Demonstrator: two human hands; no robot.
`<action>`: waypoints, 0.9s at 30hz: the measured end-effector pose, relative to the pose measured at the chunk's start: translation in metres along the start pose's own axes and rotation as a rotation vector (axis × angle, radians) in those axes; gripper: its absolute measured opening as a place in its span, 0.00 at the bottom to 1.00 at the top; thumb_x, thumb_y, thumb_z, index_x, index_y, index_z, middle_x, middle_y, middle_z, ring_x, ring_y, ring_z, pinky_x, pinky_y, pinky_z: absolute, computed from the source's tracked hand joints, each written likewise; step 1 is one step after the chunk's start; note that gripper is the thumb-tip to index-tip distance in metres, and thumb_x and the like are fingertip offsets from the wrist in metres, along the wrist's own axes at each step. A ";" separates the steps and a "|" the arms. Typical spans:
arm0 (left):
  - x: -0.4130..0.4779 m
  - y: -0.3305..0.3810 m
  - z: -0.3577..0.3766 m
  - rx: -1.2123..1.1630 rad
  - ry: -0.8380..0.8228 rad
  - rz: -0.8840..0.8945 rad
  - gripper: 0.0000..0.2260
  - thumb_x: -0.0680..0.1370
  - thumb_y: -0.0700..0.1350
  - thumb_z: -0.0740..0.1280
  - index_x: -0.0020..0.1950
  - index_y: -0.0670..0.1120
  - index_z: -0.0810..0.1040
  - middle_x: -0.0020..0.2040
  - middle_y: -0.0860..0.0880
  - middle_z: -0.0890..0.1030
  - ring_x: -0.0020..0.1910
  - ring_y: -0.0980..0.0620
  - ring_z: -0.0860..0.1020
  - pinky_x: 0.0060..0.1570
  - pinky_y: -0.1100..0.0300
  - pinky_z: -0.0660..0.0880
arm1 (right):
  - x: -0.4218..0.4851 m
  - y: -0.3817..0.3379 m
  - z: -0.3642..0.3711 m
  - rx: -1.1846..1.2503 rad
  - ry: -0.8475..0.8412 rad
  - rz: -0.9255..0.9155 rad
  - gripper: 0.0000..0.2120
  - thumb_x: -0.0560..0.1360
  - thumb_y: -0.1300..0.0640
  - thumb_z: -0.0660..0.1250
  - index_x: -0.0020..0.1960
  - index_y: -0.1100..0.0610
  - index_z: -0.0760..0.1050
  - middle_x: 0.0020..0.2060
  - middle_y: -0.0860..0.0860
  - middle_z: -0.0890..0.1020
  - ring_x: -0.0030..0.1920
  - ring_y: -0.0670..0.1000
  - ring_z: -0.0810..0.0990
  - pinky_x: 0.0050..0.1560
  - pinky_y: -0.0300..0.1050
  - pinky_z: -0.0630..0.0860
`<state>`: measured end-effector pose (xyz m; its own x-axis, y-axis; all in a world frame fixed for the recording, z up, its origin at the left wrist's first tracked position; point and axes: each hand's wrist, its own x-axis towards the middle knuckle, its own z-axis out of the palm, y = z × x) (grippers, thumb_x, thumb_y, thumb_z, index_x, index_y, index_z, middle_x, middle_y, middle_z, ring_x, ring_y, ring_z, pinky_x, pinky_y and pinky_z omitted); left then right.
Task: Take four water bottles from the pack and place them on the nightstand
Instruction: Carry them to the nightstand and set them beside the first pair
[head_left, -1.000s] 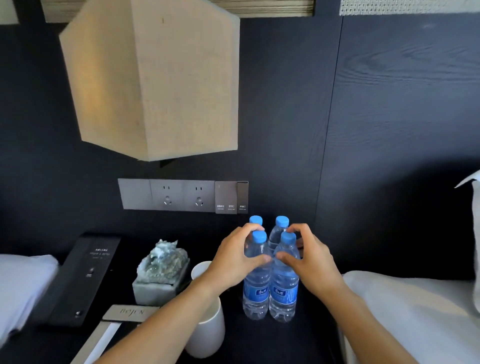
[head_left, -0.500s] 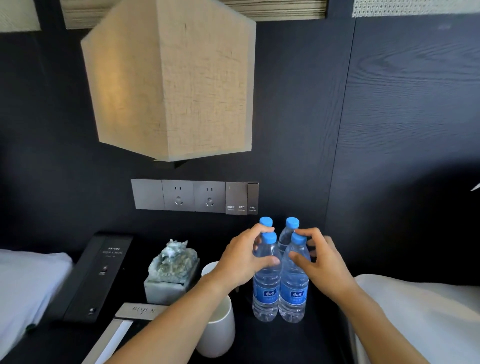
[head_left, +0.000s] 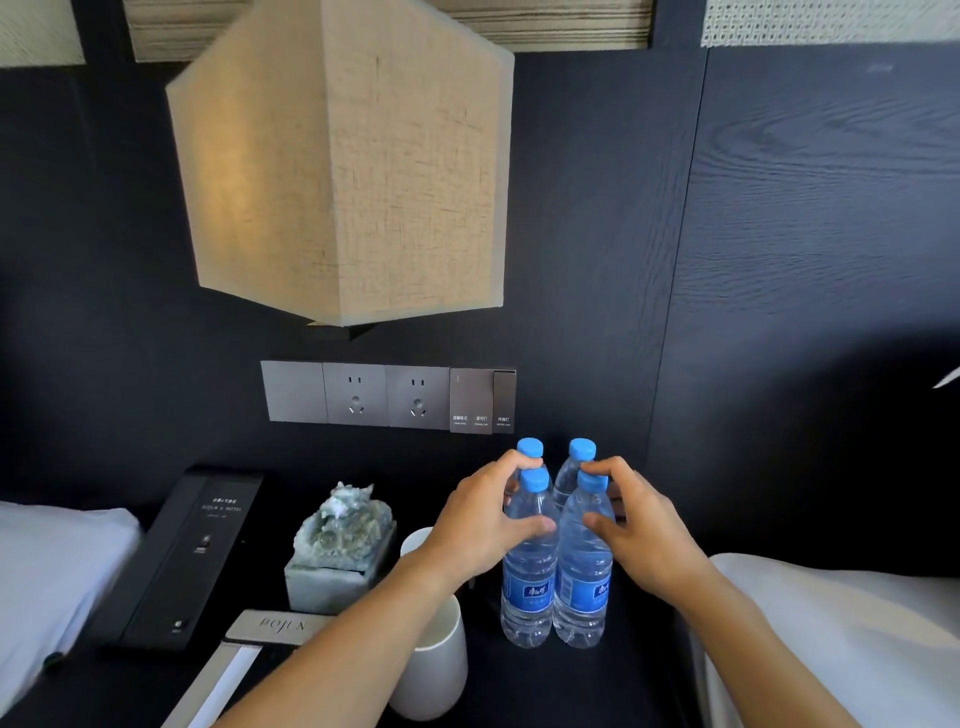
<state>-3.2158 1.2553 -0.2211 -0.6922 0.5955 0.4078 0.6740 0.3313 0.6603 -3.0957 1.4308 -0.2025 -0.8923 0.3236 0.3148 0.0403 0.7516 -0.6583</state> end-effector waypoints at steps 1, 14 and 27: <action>-0.001 0.001 0.001 0.031 0.029 0.005 0.25 0.72 0.54 0.79 0.63 0.62 0.71 0.52 0.62 0.76 0.50 0.58 0.79 0.49 0.65 0.76 | 0.000 0.001 0.000 0.011 -0.018 -0.007 0.23 0.79 0.65 0.69 0.67 0.47 0.69 0.61 0.50 0.78 0.60 0.51 0.80 0.59 0.48 0.81; -0.004 0.002 -0.004 0.201 0.039 0.004 0.20 0.75 0.56 0.70 0.62 0.62 0.66 0.59 0.57 0.77 0.56 0.53 0.77 0.52 0.51 0.79 | 0.003 -0.004 0.004 -0.093 0.006 0.033 0.20 0.78 0.57 0.71 0.64 0.45 0.66 0.61 0.49 0.76 0.57 0.52 0.80 0.56 0.53 0.82; -0.007 0.010 -0.006 0.267 0.094 -0.005 0.21 0.74 0.61 0.72 0.57 0.57 0.64 0.55 0.53 0.78 0.48 0.49 0.80 0.47 0.47 0.81 | 0.006 -0.013 0.011 -0.216 0.047 0.070 0.21 0.76 0.45 0.71 0.62 0.45 0.64 0.57 0.47 0.76 0.53 0.52 0.81 0.45 0.44 0.76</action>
<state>-3.2056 1.2503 -0.2130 -0.7084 0.5266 0.4699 0.7058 0.5229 0.4780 -3.1070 1.4169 -0.2000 -0.8622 0.4018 0.3085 0.2011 0.8304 -0.5196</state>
